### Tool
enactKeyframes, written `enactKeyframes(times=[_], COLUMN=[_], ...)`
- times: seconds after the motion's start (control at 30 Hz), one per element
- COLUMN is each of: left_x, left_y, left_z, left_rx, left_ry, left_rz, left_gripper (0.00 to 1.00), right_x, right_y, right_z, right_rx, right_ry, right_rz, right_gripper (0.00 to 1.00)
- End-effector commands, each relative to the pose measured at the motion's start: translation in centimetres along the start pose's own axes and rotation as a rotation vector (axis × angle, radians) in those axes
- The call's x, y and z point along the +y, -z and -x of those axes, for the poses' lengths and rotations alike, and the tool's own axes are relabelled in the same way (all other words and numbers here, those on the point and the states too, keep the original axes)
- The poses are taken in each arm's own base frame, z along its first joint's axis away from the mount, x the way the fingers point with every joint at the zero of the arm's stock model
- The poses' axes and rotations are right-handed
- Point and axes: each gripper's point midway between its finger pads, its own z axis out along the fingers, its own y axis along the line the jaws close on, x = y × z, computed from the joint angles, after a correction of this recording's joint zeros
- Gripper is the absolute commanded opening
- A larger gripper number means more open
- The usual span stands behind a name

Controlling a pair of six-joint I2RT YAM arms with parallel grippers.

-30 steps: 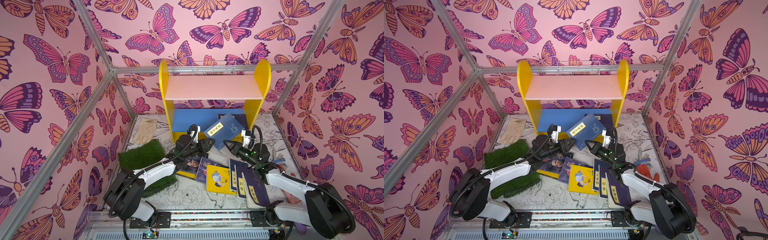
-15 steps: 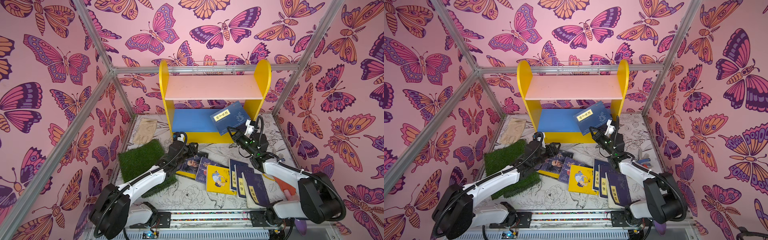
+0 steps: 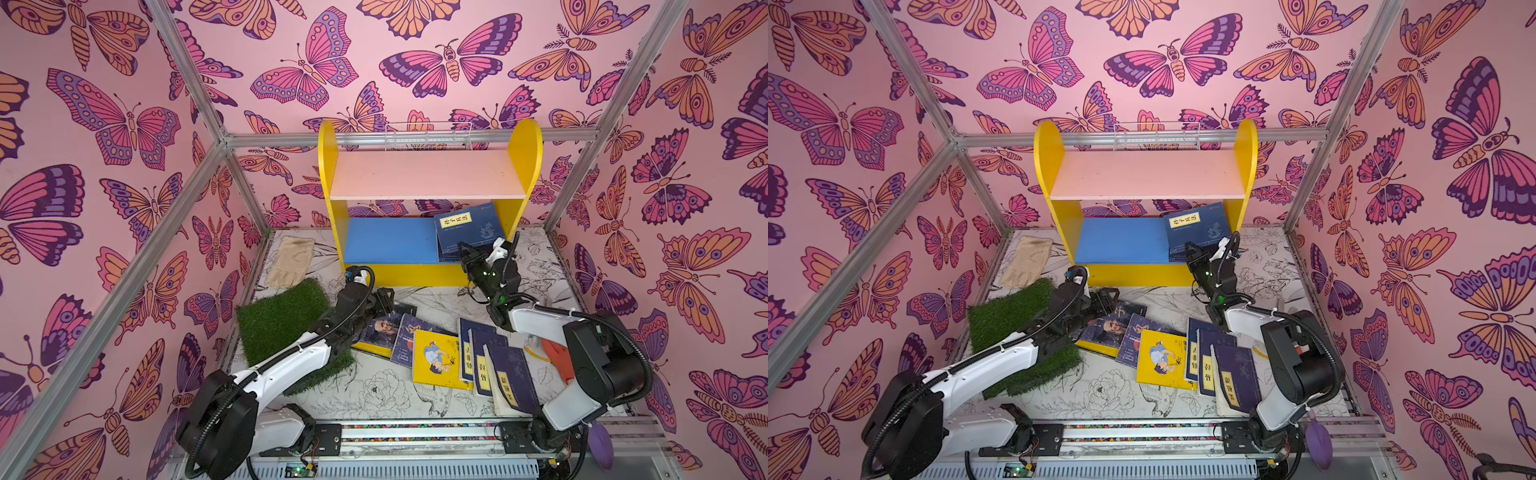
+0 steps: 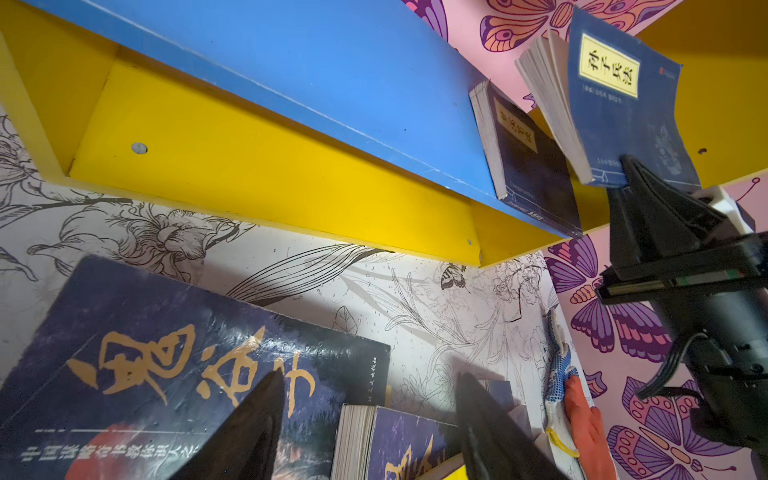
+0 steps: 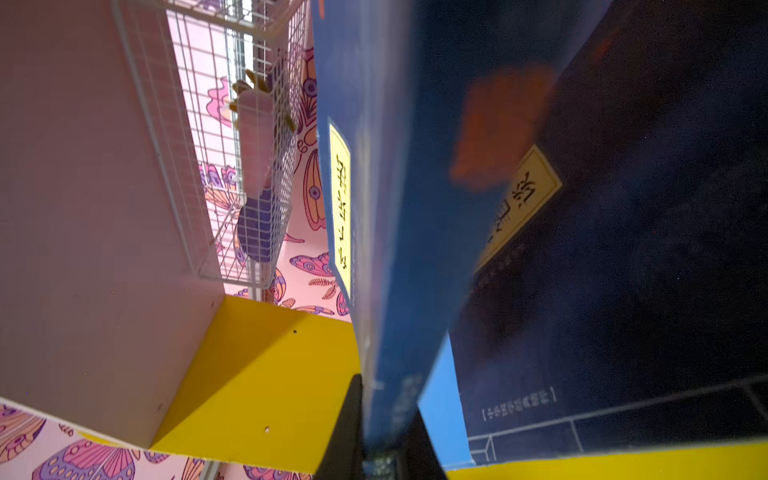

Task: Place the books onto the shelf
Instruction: 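Lower the book onto the first book and open the right gripper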

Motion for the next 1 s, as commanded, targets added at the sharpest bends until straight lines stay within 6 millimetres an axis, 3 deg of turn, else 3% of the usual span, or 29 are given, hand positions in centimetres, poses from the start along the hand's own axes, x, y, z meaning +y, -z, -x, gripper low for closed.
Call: enactKeyframes(times=[0.0,0.37,0.6,0.8,0.97], left_x=[0.3,0.5,0.6,0.6,0.3], left_y=[0.6,0.8,0.6,0.5,0.5], left_z=[0.3,0.3,0.3,0.2,0.3], left_rx=[-0.001,0.007,0.012,0.017,0.015], left_ry=[-0.022,-0.024,-0.016,-0.007,-0.007], left_rz=[0.017,0.023,0.026,0.024,0.017], left_gripper=[0.67,0.68,0.68,0.68,0.68], right_x=[2.4,0.5,0.1,-0.4,0.1], right_y=[-0.5,0.2,-0.7,-0.4,-0.3], right_z=[1.7,1.3,-0.2,-0.4,-0.8], right_rx=[-0.115,-0.150,-0.075,-0.061,-0.008], right_ry=[-0.075,-0.069,-0.091,-0.117,-0.090], right_rz=[0.076,-0.051,-0.067,-0.099,-0.152], right_gripper=[0.00,0.01,0.04,0.30,0.39])
